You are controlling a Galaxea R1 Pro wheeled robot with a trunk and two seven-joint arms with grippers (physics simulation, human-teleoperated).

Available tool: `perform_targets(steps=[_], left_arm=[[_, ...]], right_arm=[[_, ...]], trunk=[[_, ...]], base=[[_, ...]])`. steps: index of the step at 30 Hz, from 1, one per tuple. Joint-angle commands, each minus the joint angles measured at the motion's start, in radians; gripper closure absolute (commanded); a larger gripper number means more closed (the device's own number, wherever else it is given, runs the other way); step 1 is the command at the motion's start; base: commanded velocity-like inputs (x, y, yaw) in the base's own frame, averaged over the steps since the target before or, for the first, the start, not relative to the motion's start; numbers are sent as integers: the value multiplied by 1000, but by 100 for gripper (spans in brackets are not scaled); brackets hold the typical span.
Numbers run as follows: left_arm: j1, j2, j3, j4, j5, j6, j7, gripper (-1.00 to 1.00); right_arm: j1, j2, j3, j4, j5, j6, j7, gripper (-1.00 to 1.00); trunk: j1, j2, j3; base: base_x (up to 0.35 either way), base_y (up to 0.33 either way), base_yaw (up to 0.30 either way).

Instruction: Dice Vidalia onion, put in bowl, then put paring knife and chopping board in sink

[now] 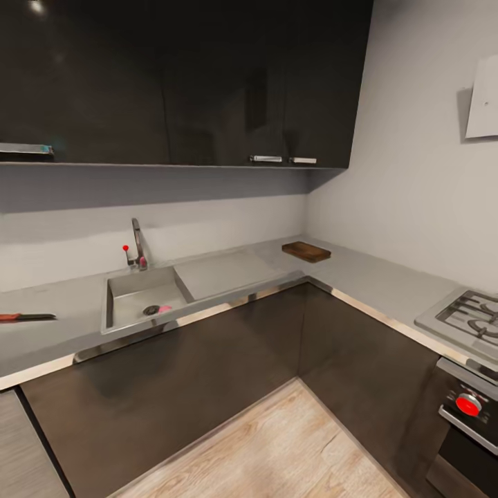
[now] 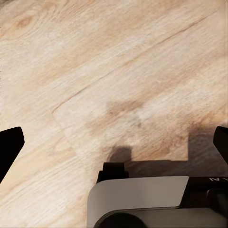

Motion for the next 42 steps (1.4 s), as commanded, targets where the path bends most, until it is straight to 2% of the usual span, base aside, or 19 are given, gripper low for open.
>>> perform_targets(steps=[1,23,42], left_arm=[[0,0,1,0,0,-2,-1,-100],[0,0,2,-2,1,-2,0,-100],[0,3,2,-2,1,-2,-1,-100]], right_arm=[[0,0,-1,0,-5,-2,0,-100],[0,-1,-2,0,-5,-2,0,-100],[0,0,-1,1,-5,-2,0,-100]], trunk=[[-4,7,2],[-88,161,71],[-161,294,131]], base=[[0,0,0],[0,0,-8],[0,0,-246]])
